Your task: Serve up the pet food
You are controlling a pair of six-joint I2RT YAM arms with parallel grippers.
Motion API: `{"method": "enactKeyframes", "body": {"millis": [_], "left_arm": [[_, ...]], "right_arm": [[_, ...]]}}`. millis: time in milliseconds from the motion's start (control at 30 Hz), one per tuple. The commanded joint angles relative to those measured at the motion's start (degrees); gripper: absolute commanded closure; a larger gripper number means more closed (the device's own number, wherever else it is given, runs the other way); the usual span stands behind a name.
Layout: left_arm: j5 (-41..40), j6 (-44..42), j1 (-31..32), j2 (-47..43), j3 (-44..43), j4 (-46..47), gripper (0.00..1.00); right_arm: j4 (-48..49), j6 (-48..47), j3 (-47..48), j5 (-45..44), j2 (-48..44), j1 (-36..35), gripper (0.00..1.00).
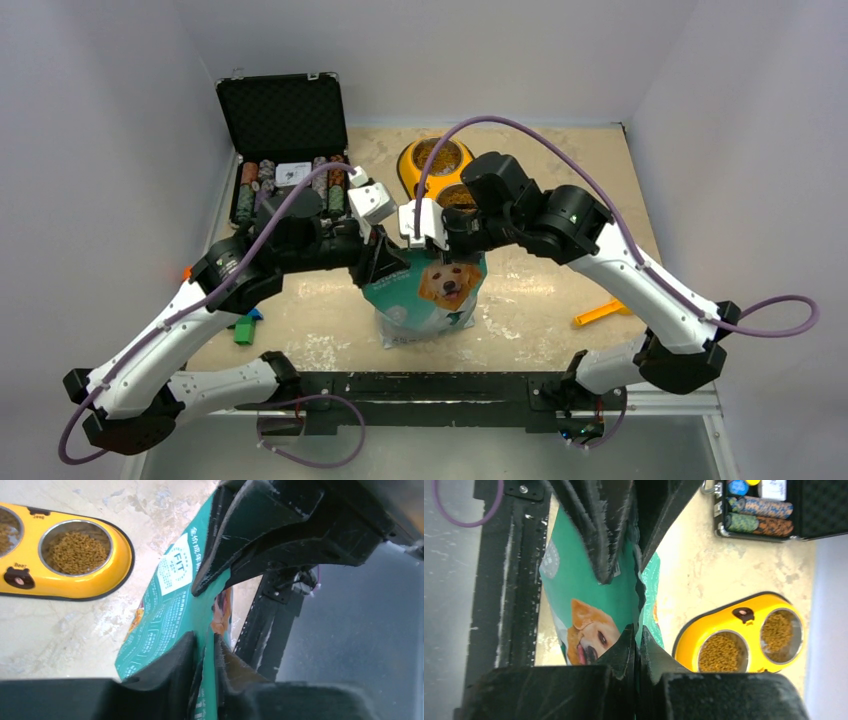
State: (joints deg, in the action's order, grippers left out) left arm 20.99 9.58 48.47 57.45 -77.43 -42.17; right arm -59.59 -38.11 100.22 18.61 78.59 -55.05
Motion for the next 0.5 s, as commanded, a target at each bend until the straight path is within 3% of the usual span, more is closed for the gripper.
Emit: {"method": "enactKeyframes", "body": {"millis": [0,100,133,167,200,233,367,467], "left_arm": [[-2.1,-3.2,0.2,-3.3,3.0,3.9,0.99],[-2.2,-2.7,0.2,-4.4,2.8,2.7,1.0],[-1.4,-1.9,0.1,-4.3,2.3,2.7,1.0],[-0.4,-0.9,0.1,-4.2,1.6,2.8,1.0],[0.8,0.2,0.1,-3.9,1.2,3.3,1.0],[2.3,1.2,0.0,-3.4,0.9,3.9,1.0],[4.8,5.2,-0.1,-0.2,-3.3,3.3,1.0],[6.1,7.7,-0.7,0.6,-4.2,5.8,1.0]], "right_arm": [[0.5,6.4,9.6,-0.2,1.2,0.8,1.0],[-0.4,7.9,10.5,-0.9,1.6,0.9,1.0],[-0.6,7.8,10.4,-1.5,1.6,0.8,0.88],[-0.2,7.9,9.4,-2.3,1.3,0.4,0.69],[0.5,7.3,8.3,-3.1,1.0,-0.5,0.58],[0.8,6.1,7.3,-3.2,0.6,-1.5,0.54],[0.9,2.1,6.4,-4.7,1.8,-6.0,0.55],[6.0,-0.8,-1.0,-7.8,0.2,-8.3,0.6]]}}
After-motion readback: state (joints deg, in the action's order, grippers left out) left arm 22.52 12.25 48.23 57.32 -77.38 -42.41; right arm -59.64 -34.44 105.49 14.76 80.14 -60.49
